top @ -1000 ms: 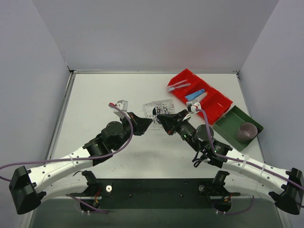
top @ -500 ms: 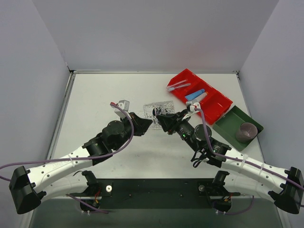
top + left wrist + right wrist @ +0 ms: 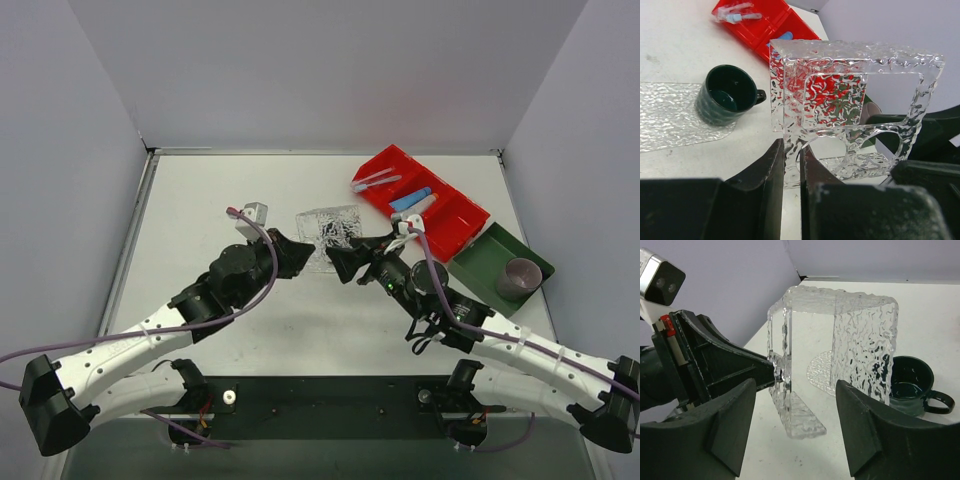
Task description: Prepare toiletry sets of a toothbrush and toothpaste on the tray
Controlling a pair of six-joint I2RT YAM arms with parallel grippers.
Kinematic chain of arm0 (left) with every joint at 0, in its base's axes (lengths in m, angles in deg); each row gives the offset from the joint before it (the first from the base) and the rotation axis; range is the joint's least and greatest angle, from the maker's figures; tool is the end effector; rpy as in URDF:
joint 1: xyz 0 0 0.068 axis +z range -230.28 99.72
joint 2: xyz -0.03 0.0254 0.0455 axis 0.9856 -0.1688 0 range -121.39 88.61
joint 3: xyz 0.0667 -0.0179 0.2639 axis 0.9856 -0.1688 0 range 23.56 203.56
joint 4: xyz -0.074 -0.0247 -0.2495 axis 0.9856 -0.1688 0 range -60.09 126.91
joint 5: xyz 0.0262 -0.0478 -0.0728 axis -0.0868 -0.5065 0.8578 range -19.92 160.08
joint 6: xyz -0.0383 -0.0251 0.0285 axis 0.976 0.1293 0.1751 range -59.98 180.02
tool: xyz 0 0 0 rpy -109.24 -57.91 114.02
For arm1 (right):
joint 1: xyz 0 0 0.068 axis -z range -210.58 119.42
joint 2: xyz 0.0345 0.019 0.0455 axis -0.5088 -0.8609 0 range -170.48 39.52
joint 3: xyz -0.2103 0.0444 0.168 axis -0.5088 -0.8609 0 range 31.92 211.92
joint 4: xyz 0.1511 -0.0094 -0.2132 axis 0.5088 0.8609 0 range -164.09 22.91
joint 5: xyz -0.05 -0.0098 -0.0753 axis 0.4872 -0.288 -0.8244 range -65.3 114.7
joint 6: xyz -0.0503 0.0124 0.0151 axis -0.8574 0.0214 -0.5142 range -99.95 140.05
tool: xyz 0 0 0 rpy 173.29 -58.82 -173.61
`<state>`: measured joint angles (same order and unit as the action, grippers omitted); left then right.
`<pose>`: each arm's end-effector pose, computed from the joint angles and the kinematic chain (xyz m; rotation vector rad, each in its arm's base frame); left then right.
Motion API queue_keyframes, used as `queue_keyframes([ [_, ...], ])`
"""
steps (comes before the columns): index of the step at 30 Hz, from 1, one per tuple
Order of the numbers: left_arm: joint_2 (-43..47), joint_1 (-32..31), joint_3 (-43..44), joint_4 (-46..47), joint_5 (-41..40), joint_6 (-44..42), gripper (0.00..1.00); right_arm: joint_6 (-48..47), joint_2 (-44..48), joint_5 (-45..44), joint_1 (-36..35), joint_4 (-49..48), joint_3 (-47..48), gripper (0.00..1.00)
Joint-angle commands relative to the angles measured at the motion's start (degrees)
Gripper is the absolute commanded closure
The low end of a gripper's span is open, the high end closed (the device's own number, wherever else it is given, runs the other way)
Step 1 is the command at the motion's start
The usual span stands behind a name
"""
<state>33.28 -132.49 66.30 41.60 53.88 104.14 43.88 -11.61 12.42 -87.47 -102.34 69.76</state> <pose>0.1483 -0.1750 0.3210 -0.0954 1.8067 -0.9946 0.1220 0.1732 0.3492 -0.2073 1.3774 1.0505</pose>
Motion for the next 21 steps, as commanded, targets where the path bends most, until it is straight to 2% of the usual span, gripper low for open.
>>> queue_keyframes([
  [1,0.66,2.28,3.75,0.15,0.91,-1.75,1.0,-2.21,2.26,-0.03,-0.51,2.32,4.6,0.39],
  [7,0.4,4.56,5.51,-3.28,3.02,-3.16,1.0,-3.97,3.58,2.51,-0.51,7.24,7.33,0.34],
  [12,0.31,11.06,6.83,-7.5,12.05,-4.13,1.0,-5.73,5.08,4.36,-0.16,13.64,10.31,0.31],
  [15,1.19,14.66,7.79,-12.48,13.39,-6.49,1.0,-7.22,5.61,3.4,0.36,18.21,11.9,0.29],
  [18,2.16,18.09,8.67,-16.36,14.97,-8.42,1.0,-6.18,6.57,1.46,3.43,22.88,12.43,0.28],
  [21,2.07,22.47,9.2,-19.71,19.7,-10.27,1.0,-4.42,7.8,5.84,8.52,26.31,11.82,0.27],
])
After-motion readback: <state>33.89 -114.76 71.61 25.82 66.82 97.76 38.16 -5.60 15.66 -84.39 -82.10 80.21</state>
